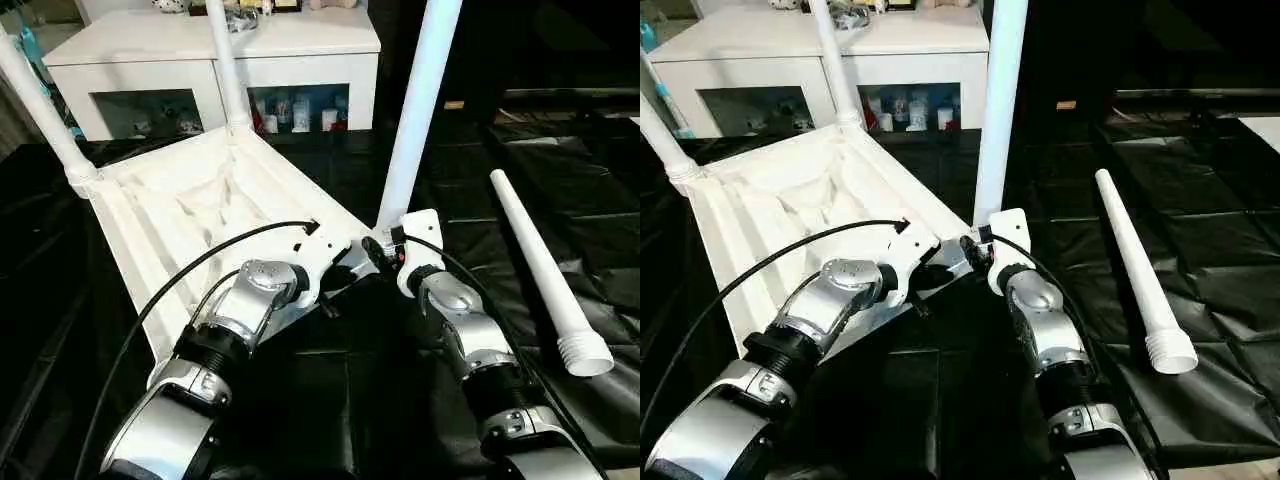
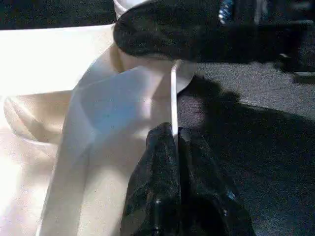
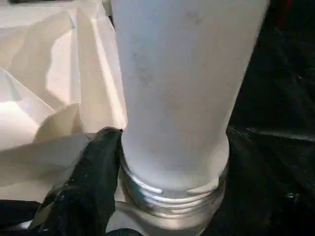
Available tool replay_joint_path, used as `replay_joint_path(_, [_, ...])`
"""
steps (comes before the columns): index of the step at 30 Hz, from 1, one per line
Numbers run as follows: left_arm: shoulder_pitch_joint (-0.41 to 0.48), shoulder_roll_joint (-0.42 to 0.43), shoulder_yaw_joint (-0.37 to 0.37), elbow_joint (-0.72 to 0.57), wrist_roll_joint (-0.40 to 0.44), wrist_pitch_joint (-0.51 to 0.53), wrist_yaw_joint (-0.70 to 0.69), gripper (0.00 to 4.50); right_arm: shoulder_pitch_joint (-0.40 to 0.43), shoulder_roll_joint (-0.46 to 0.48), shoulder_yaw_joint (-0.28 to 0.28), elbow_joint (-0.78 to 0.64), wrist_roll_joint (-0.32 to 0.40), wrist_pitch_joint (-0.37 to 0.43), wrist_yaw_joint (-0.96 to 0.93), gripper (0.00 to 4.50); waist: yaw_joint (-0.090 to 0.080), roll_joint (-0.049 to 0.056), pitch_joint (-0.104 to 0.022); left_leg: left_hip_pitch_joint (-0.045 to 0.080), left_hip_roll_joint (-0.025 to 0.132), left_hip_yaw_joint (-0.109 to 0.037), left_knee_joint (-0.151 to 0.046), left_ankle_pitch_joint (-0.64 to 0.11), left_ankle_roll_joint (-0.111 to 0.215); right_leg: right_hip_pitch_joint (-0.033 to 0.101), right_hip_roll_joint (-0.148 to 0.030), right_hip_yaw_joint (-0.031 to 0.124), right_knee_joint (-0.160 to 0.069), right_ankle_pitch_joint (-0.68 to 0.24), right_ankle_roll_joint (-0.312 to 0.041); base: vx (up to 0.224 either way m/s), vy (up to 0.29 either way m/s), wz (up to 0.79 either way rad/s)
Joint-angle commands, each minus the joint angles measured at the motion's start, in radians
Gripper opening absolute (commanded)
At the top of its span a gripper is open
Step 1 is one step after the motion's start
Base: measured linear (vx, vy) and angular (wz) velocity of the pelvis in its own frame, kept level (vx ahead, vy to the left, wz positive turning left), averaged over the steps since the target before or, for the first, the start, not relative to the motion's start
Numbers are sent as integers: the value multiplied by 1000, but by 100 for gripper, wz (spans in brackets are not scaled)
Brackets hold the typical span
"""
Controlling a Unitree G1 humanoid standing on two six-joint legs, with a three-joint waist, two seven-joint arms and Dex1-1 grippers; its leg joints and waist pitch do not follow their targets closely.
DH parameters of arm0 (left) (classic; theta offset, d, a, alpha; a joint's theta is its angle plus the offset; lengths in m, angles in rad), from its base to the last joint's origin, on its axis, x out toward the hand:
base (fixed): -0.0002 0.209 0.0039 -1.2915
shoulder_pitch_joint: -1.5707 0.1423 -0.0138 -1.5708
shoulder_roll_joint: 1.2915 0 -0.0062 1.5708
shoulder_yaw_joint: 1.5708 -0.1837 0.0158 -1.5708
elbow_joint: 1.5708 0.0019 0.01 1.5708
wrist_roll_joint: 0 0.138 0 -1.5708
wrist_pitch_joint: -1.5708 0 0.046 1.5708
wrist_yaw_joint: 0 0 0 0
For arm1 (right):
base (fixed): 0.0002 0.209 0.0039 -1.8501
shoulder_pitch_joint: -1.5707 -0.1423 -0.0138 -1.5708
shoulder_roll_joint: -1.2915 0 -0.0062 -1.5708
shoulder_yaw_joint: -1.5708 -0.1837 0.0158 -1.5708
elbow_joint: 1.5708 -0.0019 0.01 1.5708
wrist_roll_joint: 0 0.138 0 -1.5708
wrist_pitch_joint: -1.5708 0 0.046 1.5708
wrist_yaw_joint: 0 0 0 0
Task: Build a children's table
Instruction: Rotate leg to tighten
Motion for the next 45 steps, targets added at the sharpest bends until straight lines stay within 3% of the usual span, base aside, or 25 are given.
replay_joint_path(1, [16, 4, -1, 28, 5, -33, 27, 0, 8, 52, 61, -5, 23, -13, 87, 362, 2, -18, -59, -9, 46, -21, -73, -160, 77, 54, -87, 47, -84, -290, -185, 0, 0, 0])
replay_joint_path(4, [37, 33, -18, 16, 23, -67, -5, 0, 19, 12, 69, -44, 5, -23, 114, 393, 0, -17, -57, -8, 47, -22, -74, -171, 77, 52, -86, 46, -86, -310, -177, 0, 0, 0])
replay_joint_path(7, [67, 64, -29, -15, 30, -97, -45, 0, 54, -59, 91, -136, -9, -6, 174, 407, 1, -23, -58, -7, 48, -19, -72, -162, 83, 51, -86, 49, -86, -313, -168, 0, 0, 0])
replay_joint_path(8, [74, 70, -33, -23, 30, -110, -58, 0, 62, -74, 94, -154, -9, -1, 191, 432, 0, -22, -57, -9, 47, -20, -74, -157, 85, 53, -87, 49, -86, -313, -166, 0, 0, 0])
replay_joint_path(9, [88, 85, -37, -45, 27, -114, -81, 0, 80, -112, 99, -197, -2, 8, 239, 432, 1, -26, -57, -11, 46, -20, -73, -150, 87, 58, -85, 48, -86, -313, -161, 0, 0, 0])
replay_joint_path(11, [97, 96, -40, -59, 26, -117, -95, 0, 92, -138, 101, -224, 5, 16, 274, 432, 2, -24, -56, -10, 47, -19, -71, -152, 97, 52, -86, 49, -87, -324, -156, 0, 0, 0])
replay_joint_path(14, [143, 156, -49, -137, 6, -152, -183, 0, 153, -258, 117, -334, 51, 28, 465, 432, 6, -23, -56, -7, 53, -19, -73, -157, 103, 50, -85, 51, -86, -323, -160, 0, 0, 0])
replay_joint_path(17, [195, 216, -53, -232, -41, -187, -310, 0, 198, -327, 128, -409, 91, 24, 574, 432, 6, -24, -53, -11, 54, -21, -77, -174, 100, 49, -86, 51, -87, -354, -155, 0, 0, 0])
replay_joint_path(21, [213, 242, -56, -275, -56, -192, -355, 0, 207, -340, 128, -426, 103, 31, 597, 432, 3, -24, -54, -5, 55, -19, -77, -189, 90, 42, -85, 52, -89, -367, -164, 0, 0, 0])
replay_joint_path(26, [249, 296, -49, -391, -98, -149, -443, 0, 228, -366, 141, -445, 120, 39, 665, 432, 9, -20, -60, -5, 60, -18, -73, -134, 96, 44, -83, 53, -69, -216, -209, 0, 0, 0])
replay_joint_path(28, [254, 299, -50, -411, -101, -142, -450, 0, 229, -366, 145, -440, 123, 37, 678, 432, 10, -19, -64, -7, 59, -18, -70, -94, 112, 48, -82, 52, -60, -128, -235, 0, 0, 0])
replay_joint_path(31, [255, 300, -50, -418, -101, -140, -450, 0, 231, -370, 153, -437, 114, 28, 686, 432, 12, -21, -65, -10, 57, -16, -65, -69, 130, 51, -83, 51, -55, -74, -251, 0, 0, 0])
replay_joint_path(45, [292, 307, -65, -506, -107, -78, -471, 0, 242, -382, 169, -451, 112, 20, 715, 432, 14, -22, -62, -12, 57, -17, -64, -92, 119, 50, -82, 49, -62, -155, -230, 0, 0, 0])
